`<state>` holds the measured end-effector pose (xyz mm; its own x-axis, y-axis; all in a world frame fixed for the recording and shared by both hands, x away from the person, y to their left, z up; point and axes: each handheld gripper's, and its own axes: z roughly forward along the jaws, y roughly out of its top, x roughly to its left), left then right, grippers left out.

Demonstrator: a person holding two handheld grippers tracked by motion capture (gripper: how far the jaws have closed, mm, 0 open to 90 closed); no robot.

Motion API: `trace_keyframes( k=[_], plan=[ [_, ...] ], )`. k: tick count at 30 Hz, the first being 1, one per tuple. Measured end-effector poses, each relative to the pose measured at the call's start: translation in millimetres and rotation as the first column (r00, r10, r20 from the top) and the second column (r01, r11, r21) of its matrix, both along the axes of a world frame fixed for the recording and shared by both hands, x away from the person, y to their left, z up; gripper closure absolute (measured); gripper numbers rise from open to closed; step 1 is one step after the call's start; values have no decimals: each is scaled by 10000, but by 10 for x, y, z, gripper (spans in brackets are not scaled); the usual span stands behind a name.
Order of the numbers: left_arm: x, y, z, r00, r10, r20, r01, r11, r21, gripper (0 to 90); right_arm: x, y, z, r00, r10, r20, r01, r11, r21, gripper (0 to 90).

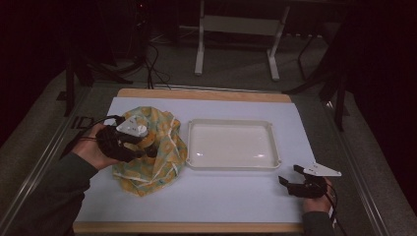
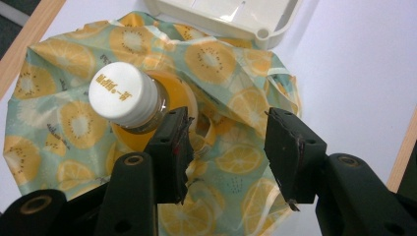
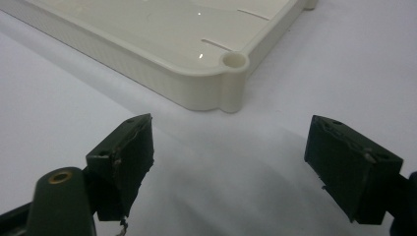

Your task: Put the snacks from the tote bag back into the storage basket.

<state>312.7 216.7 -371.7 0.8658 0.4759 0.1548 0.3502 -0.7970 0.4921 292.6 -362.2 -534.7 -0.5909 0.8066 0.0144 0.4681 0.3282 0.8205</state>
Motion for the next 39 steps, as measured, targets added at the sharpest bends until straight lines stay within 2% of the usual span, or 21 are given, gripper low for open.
trace_keyframes(
  k=[7, 16, 31, 39],
  plan=[
    [51, 11, 35, 9999, 32, -138, -30, 9999, 133, 526, -2, 0, 1, 10000, 5, -11, -5, 10000, -10, 182],
    [106, 39, 87, 9995, 225, -237, -213, 9985, 503, 527, -3, -1, 1, 10000, 35, 12, -35, 10000, -23, 182],
    [225, 103, 153, 9965, 815, -169, -805, 9954, 526, 512, -1, 2, 0, 10000, 44, 16, -44, 10000, -41, 182],
    [287, 66, 186, 9932, 1148, -216, -1137, 9924, 475, 505, -4, 3, 0, 10000, 42, -5, -42, 10000, -41, 182]
  ],
)
